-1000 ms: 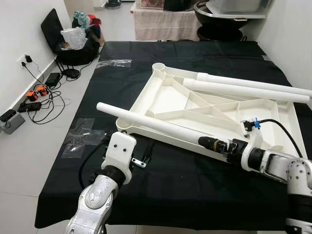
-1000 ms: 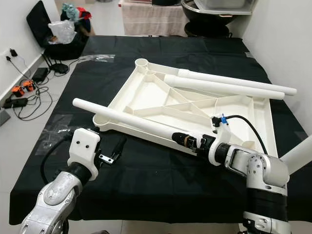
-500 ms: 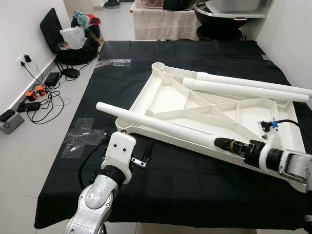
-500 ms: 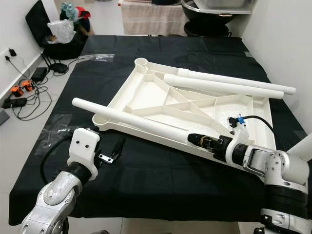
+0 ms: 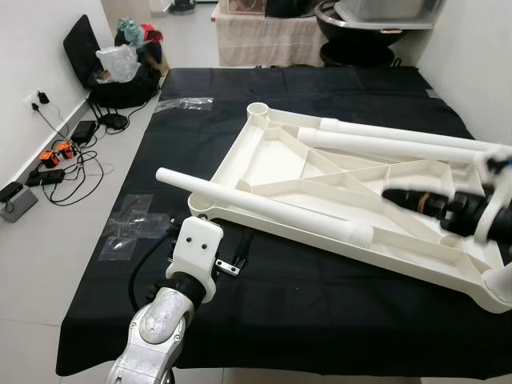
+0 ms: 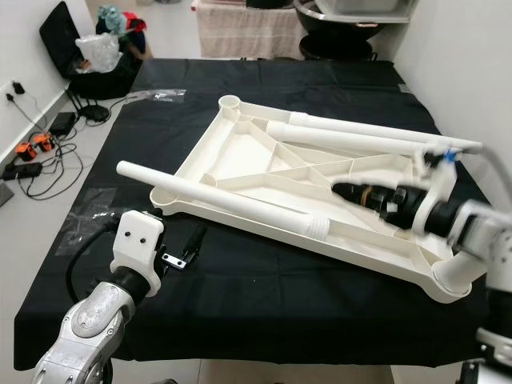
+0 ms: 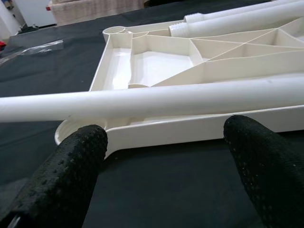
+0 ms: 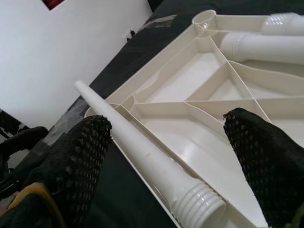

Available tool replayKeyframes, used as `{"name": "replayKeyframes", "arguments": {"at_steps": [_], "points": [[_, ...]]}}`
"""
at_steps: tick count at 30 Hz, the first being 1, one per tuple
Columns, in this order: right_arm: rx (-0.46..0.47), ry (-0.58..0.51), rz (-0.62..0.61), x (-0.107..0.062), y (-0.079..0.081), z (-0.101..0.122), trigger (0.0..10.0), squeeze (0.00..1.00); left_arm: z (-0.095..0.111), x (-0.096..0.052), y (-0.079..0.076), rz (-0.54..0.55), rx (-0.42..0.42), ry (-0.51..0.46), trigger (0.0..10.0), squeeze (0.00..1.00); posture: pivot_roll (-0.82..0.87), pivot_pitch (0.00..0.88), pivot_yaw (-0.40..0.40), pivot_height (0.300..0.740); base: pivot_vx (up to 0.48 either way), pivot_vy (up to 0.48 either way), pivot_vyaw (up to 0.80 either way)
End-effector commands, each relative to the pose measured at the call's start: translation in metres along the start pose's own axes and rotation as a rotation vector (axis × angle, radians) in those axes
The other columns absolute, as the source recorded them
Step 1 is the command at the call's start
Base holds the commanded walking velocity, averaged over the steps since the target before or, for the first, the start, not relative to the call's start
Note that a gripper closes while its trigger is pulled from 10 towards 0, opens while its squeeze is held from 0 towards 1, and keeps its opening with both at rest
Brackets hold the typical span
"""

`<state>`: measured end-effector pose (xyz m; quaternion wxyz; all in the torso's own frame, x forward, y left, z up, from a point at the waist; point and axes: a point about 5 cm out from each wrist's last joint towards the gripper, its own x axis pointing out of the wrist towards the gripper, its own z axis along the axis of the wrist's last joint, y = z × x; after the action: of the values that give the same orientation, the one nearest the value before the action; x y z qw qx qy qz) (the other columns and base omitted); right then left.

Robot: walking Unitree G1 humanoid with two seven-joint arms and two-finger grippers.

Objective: Building children table

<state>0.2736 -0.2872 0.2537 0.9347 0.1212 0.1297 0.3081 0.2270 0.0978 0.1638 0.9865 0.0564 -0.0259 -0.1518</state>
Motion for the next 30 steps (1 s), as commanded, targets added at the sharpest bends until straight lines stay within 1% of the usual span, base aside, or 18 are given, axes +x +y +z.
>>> {"name": "replayKeyframes", "arguments": {"at_steps": [1, 5, 7, 8, 9, 10, 11, 14, 15, 16, 17, 18, 20, 21, 22, 24, 25, 30], "points": [[-0.014, 0.009, 0.016, 0.004, 0.003, -0.002, 10.0, 0.0, -0.002, -0.002, -0.001, 0.002, -0.002, 0.009, 10.0, 0.0, 0.02, 0.082, -0.044, 0.74, 0.0, 0.0, 0.0], [-0.126, -0.042, -0.016, 0.03, 0.01, 0.005, 10.0, 0.0, -0.002, -0.001, -0.004, -0.003, -0.005, 0.003, 10.0, 0.0, 0.02, 0.078, -0.045, 0.74, 0.0, 0.0, 0.0], [-0.126, -0.042, -0.016, 0.03, 0.01, 0.005, 10.0, 0.0, -0.002, -0.001, -0.004, -0.003, -0.005, 0.003, 10.0, 0.0, 0.02, 0.078, -0.045, 0.74, 0.0, 0.0, 0.0], [-0.158, -0.058, -0.002, 0.042, 0.016, 0.005, 10.0, 0.0, -0.002, -0.002, -0.004, -0.004, -0.006, 0.001, 10.0, 0.0, 0.02, 0.075, -0.046, 0.74, 0.0, 0.0, 0.0], [-0.158, -0.058, -0.002, 0.042, 0.016, 0.005, 10.0, 0.0, -0.002, -0.002, -0.004, -0.004, -0.006, 0.001, 10.0, 0.0, 0.02, 0.075, -0.046, 0.74, 0.0, 0.0, 0.0], [-0.21, -0.064, 0.007, 0.059, 0.023, 0.005, 10.0, 0.0, -0.001, -0.002, -0.005, -0.007, -0.008, -0.001, 10.0, 0.0, 0.02, 0.074, -0.049, 0.74, 0.0, 0.0, 0.0], [-0.21, -0.064, 0.007, 0.059, 0.023, 0.005, 10.0, 0.0, -0.001, -0.002, -0.005, -0.007, -0.008, -0.001, 10.0, 0.0, 0.02, 0.074, -0.049, 0.74, 0.0, 0.0, 0.0], [-0.364, -0.01, 0.097, 0.115, 0.048, 0.003, 10.0, 0.0, 0.005, -0.005, -0.011, -0.046, -0.01, -0.032, 10.0, 0.0, 0.04, 0.089, -0.07, 0.74, 0.0, 0.0, 0.0], [-0.364, -0.01, 0.097, 0.115, 0.048, 0.003, 10.0, 0.0, 0.005, -0.005, -0.011, -0.046, -0.01, -0.032, 10.0, 0.0, 0.04, 0.089, -0.07, 0.74, 0.0, 0.0, 0.0], [-0.376, 0.028, 0.116, 0.135, 0.056, 0.004, 10.0, 0.0, 0.007, -0.008, -0.011, -0.032, -0.01, -0.043, 10.0, 0.0, 0.04, 0.094, -0.078, 0.74, 0.0, 0.0, 0.0], [-0.376, 0.028, 0.116, 0.135, 0.056, 0.004, 10.0, 0.0, 0.007, -0.008, -0.011, -0.032, -0.01, -0.043, 10.0, 0.0, 0.04, 0.094, -0.078, 0.74, 0.0, 0.0, 0.0], [-0.384, 0.052, 0.123, 0.146, 0.061, 0.005, 10.0, 0.0, 0.009, -0.009, -0.01, -0.018, -0.01, -0.049, 10.0, 0.0, 0.04, 0.096, -0.081, 0.74, 0.0, 0.0, 0.0], [-0.384, 0.052, 0.123, 0.146, 0.061, 0.005, 10.0, 0.0, 0.009, -0.009, -0.01, -0.018, -0.01, -0.049, 10.0, 0.0, 0.04, 0.096, -0.081, 0.74, 0.0, 0.0, 0.0], [-0.406, 0.064, 0.122, 0.16, 0.066, 0.01, 10.0, 0.0, 0.01, -0.011, -0.005, 0.031, -0.011, -0.046, 10.0, 0.0, 0.04, 0.104, -0.094, 0.74, 0.0, 0.0, 0.0], [-0.406, 0.064, 0.122, 0.16, 0.066, 0.01, 10.0, 0.0, 0.01, -0.011, -0.005, 0.031, -0.011, -0.046, 10.0, 0.0, 0.04, 0.104, -0.094, 0.74, 0.0, 0.0, 0.0], [-0.447, 0.064, 0.126, 0.185, 0.079, 0.021, 10.0, 0.0, 0.008, -0.016, 0.006, 0.104, 0.002, -0.03, 10.0, 0.0, 0.05, 0.132, -0.137, 0.74, 0.0, 0.0, 0.0], [-0.447, 0.064, 0.126, 0.185, 0.079, 0.021, 10.0, 0.0, 0.008, -0.016, 0.006, 0.104, 0.002, -0.03, 10.0, 0.0, 0.05, 0.132, -0.137, 0.74, 0.0, 0.0, 0.0], [-0.504, 0.113, 0.179, 0.211, 0.1, 0.025, 10.0, 0.0, 0.007, -0.023, 0.012, 0.135, 0.016, -0.015, 10.0, 0.0, 0.04, 0.157, -0.16, 0.74, 0.0, 0.0, 0.0]]}}
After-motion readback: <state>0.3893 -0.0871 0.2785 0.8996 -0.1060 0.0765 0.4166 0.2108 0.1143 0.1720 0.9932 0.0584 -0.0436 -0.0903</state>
